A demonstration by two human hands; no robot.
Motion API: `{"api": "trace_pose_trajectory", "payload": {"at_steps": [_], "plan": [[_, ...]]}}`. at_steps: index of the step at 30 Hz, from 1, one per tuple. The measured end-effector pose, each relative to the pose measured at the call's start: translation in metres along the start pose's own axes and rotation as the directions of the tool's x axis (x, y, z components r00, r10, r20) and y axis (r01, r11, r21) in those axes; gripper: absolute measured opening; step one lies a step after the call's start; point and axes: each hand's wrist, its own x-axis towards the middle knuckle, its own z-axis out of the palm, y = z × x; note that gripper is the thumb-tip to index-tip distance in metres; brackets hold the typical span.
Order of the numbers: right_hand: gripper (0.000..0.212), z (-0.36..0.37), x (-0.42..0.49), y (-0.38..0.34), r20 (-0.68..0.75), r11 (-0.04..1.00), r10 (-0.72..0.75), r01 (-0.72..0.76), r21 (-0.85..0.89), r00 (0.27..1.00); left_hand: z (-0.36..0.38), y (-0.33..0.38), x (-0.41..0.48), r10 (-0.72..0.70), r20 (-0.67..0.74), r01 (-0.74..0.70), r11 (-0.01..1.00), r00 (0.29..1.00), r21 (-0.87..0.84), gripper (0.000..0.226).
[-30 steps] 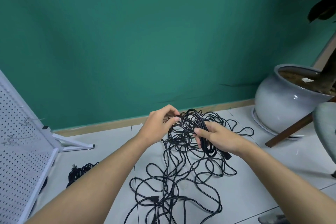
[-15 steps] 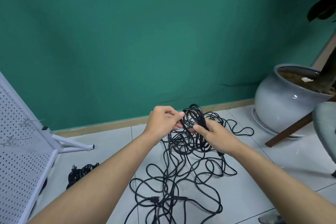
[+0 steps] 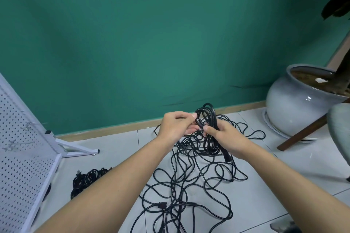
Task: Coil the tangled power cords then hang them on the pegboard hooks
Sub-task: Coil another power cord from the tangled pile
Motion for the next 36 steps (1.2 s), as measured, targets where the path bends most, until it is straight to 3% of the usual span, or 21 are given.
{"api": "trace_pose_trajectory", "payload": {"at_steps": [2, 3, 4, 6, 8, 13, 16, 19, 23, 29, 32, 36], "plan": [[0.024, -0.003, 0.001, -0.004, -0.025, 0.983, 0.054, -0.049, 0.175, 0.998, -0.003, -0.009, 0.004, -0.019, 0.084, 0.011, 0.995, 0.996, 0.095, 0.013], [0.024, -0.006, 0.001, -0.005, -0.025, 0.965, 0.065, -0.057, 0.255, 0.998, -0.007, -0.018, 0.006, -0.011, 0.151, -0.027, 0.97, 0.988, 0.242, 0.017], [0.025, -0.008, 0.001, -0.005, -0.02, 0.947, 0.061, -0.051, 0.316, 0.998, -0.011, -0.026, 0.006, 0.005, 0.245, -0.111, 0.899, 0.969, 0.423, 0.024], [0.027, -0.013, 0.002, -0.004, -0.003, 0.92, 0.034, -0.03, 0.391, 0.999, -0.018, -0.042, 0.004, -0.035, 0.443, -0.316, 0.649, 0.896, 0.692, 0.038], [0.027, -0.015, 0.001, -0.003, 0.016, 0.906, 0.013, -0.019, 0.422, 1.0, -0.022, -0.054, 0.002, -0.094, 0.532, -0.432, 0.475, 0.841, 0.767, 0.043], [0.026, -0.018, 0.0, -0.008, 0.004, 0.877, 0.012, -0.012, 0.48, 1.0, -0.025, -0.062, 0.005, -0.105, 0.528, -0.465, 0.353, 0.843, 0.812, 0.023], [0.026, -0.02, 0.002, -0.005, -0.048, 0.889, 0.04, -0.014, 0.457, 0.998, -0.03, -0.063, 0.008, -0.083, 0.516, -0.465, 0.331, 0.853, 0.821, 0.017], [0.03, -0.025, 0.002, 0.004, -0.137, 0.975, 0.078, -0.047, 0.217, 0.988, -0.034, -0.056, 0.011, 0.096, 0.523, -0.52, 0.355, 0.847, 0.777, 0.01], [0.03, -0.027, 0.002, 0.007, -0.191, 0.999, 0.048, -0.046, 0.013, 0.98, -0.025, -0.037, 0.005, 0.341, 0.557, -0.653, 0.359, 0.757, 0.667, 0.012], [0.022, -0.015, 0.002, 0.006, -0.026, 0.998, 0.001, -0.002, -0.069, 1.0, -0.005, -0.02, -0.005, 0.471, 0.559, -0.73, 0.382, 0.682, 0.567, 0.007], [0.021, -0.014, -0.003, 0.001, 0.069, 1.0, 0.012, -0.012, 0.001, 0.998, -0.009, -0.015, -0.003, 0.478, 0.484, -0.678, 0.458, 0.733, 0.575, 0.028], [0.028, -0.014, -0.009, -0.005, 0.16, 0.996, 0.044, -0.056, 0.069, 0.986, -0.016, -0.013, -0.001, 0.527, 0.416, -0.663, 0.478, 0.741, 0.576, 0.041]]}}
